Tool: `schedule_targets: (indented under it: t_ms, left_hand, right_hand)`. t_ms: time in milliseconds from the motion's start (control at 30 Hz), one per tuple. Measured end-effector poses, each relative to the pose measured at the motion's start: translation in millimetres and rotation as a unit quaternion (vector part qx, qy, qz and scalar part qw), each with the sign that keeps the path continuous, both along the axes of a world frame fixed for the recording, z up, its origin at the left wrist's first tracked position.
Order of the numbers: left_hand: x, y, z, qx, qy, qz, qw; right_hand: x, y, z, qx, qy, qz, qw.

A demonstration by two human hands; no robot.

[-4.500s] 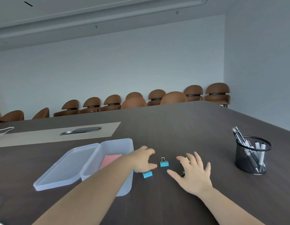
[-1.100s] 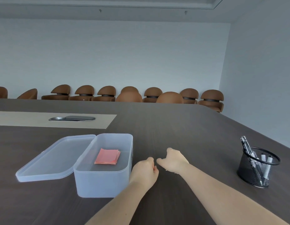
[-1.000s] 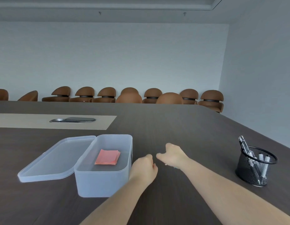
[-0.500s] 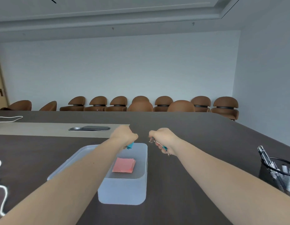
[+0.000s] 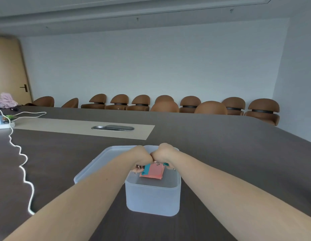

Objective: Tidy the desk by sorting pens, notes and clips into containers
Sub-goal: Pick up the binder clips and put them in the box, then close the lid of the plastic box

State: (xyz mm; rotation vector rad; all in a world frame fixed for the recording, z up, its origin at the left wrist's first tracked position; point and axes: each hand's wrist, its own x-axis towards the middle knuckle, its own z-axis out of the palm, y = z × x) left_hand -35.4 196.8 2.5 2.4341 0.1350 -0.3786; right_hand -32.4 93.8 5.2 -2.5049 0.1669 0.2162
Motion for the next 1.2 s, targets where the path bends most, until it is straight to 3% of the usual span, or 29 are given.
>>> schedule_targets:
  t_ms: [167,333,600,733,900,967,1067,1200]
  left_hand:
    - [-4.6,-3.6,-5.9,0.001,0.031,-0.005,1.000]
    - [-14.6,-6.2,-3.4,0.005,0.049,-0.004,0.999]
    - [-25.8,-5.2,1.2,0.051,0.034,-0.031,0.998]
    - [-32.2,1.1,4.6,0.034,-0.014,-0.009,0.999]
    - [-45.9,25.9,12.0,0.081,-0.107,0.057,0.989]
    - [-52.1,38.0,10.8,0.016,-0.116,0.081,0.990]
    - [-68.0,47.8,5.8,-0.035,-0.052,0.095,0.993]
    - [-82.1,56.2,2.7,-0.070,0.063,0.138,0.986]
  right_hand:
    - [-1.5,4.2,-4.3,-0.066,0.048,0.030,0.996]
    - [-5.7,2.1,-4.6,-0.026,0.121,0.033,0.992]
    - [-19.4,-8.6,-0.5,-0.010,0.121,0.037,0.992]
    - [-26.7,-13.5,5.4,0.001,0.064,0.038,0.997]
    - [-37.2,-26.1,10.4,-0.024,-0.039,0.011,0.999]
    - [-41.2,-31.6,8.2,-0.084,-0.064,-0.002,0.994]
    - [-50.1,-38.5,1.9,-0.111,-0.054,-0.011,0.992]
    - [-60.1,-42.5,-6.3,-0.067,-0.019,-0.045,0.997]
